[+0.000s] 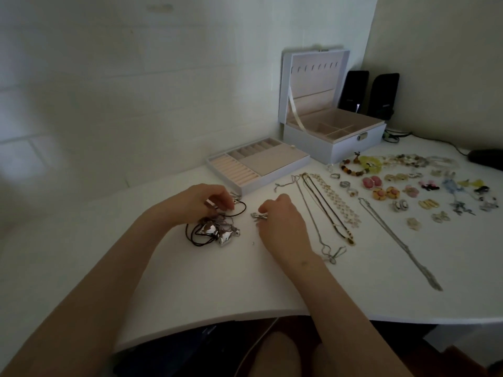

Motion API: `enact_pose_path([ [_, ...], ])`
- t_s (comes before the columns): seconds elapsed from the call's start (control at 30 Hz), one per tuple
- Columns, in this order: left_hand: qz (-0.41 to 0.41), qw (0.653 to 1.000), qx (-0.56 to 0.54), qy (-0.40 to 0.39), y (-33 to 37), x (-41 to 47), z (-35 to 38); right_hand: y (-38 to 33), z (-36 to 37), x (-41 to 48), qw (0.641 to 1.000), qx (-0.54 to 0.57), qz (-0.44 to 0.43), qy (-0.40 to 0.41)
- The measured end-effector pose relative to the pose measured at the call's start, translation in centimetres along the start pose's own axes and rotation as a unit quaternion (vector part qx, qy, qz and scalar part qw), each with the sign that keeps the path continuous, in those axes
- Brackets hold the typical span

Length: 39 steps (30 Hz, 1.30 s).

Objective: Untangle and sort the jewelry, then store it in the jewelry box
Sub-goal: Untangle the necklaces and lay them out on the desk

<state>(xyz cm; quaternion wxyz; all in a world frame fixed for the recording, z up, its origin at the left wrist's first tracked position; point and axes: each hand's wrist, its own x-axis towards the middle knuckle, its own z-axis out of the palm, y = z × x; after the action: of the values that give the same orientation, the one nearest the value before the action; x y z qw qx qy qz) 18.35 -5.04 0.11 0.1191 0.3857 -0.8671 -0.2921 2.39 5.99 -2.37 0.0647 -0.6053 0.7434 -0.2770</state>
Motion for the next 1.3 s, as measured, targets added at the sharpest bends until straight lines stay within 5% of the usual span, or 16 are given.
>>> enact_pose_path([
  [0.23, -0.005, 0.999, 0.016, 0.051, -0.2, -1.1, -0.6, -0.8, 0.4, 3.0, 0.998, -0.024, 0.009, -0.060],
  [0.4, -0.063, 0.995, 0.031, -0.074, 1.6, -2.0, -0.8, -0.9, 0.2, 3.4, 0.995, -0.066, -0.012, -0.072],
  [0.53, -0.096, 0.987, 0.080, -0.097, 1.4, -2.5, -1.8, -1.1, 0.3, 2.8, 0.993, -0.088, -0.044, -0.059],
  [0.67, -0.133, 0.980, 0.146, -0.001, -0.2, -1.6, -1.8, -1.3, 0.5, 2.4, 0.995, -0.076, -0.045, -0.046],
  [0.8, -0.075, 0.974, 0.132, 0.167, -1.1, 0.4, 0.9, -1.5, 0.7, 2.2, 0.994, -0.073, -0.055, -0.055],
  [1.1, -0.019, 0.979, 0.118, 0.164, -1.7, 2.5, 2.3, -2.0, 1.5, 2.7, 0.997, 0.015, -0.078, 0.023],
  [1.3, 0.084, 0.952, -0.103, 0.276, 0.5, 0.9, 0.6, -3.8, 1.7, 3.7, 0.975, 0.206, -0.082, 0.003],
])
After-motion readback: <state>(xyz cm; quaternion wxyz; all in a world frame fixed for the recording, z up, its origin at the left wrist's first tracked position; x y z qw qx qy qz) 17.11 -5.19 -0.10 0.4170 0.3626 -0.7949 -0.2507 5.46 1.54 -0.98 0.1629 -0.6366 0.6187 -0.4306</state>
